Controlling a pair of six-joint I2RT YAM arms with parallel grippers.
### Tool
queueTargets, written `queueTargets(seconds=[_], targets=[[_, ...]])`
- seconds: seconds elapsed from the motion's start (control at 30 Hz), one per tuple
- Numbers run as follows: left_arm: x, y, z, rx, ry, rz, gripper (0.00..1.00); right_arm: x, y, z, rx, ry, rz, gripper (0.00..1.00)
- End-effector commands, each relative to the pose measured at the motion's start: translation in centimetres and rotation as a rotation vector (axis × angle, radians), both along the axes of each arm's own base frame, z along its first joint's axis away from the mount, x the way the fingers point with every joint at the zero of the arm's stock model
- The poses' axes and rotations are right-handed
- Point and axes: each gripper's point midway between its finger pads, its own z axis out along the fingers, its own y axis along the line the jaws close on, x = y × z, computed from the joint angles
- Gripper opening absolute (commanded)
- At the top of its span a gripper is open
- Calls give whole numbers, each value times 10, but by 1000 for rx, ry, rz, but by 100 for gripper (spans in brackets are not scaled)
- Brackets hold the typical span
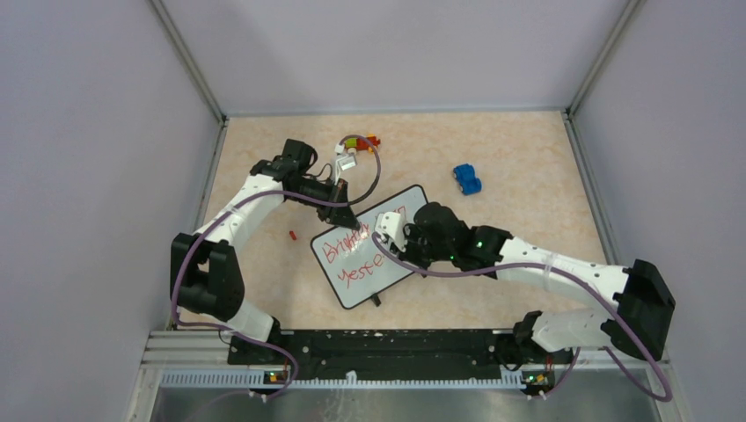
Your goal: Write a sentence on the whiteboard
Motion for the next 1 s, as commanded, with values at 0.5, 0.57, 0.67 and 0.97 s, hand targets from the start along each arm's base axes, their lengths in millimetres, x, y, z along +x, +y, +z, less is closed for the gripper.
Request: queueTargets(seconds=[0.5, 0.57, 0.67, 0.97], targets=[[-4, -2, -8, 21, 20, -17, 0, 28, -9, 10, 19, -52, -105, 0], [-4, -2, -7, 20, 20, -17, 0, 25, -11, 6, 13, -46, -101, 0], [-4, -2, -8, 21, 23, -17, 0, 20, -15, -2, 0, -27, -92, 0], [-2, -2, -8, 20, 24, -17, 0, 8, -12, -17, -13, 28, -52, 0]])
